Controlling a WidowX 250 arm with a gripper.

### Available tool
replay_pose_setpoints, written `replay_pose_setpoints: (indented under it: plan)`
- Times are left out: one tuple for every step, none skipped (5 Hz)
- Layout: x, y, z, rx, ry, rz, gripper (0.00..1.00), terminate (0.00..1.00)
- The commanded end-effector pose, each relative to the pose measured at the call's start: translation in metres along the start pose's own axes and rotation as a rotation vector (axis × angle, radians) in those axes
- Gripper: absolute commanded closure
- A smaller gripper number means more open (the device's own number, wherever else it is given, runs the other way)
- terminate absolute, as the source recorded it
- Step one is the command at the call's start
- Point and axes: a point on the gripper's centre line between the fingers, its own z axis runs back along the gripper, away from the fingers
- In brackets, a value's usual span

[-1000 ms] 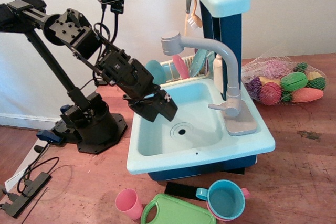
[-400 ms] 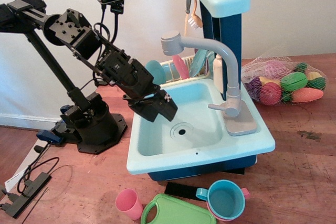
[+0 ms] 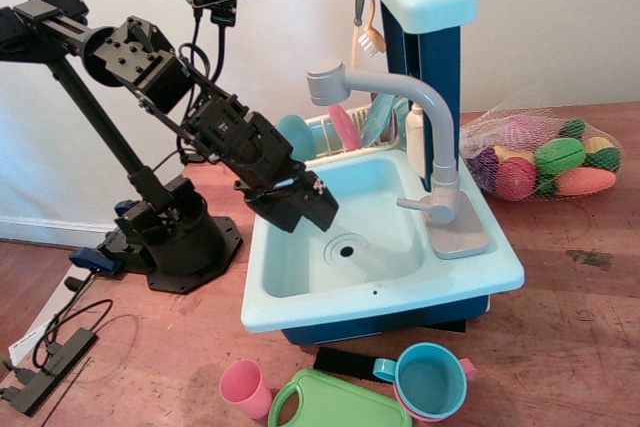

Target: Turn lever vertical to front

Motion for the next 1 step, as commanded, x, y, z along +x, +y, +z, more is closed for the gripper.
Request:
replay_pose_setpoints:
  plan:
    - [0.0004, -0.0038, 0.0077, -0.032, 0.003, 0.01, 0.0, 1.0]
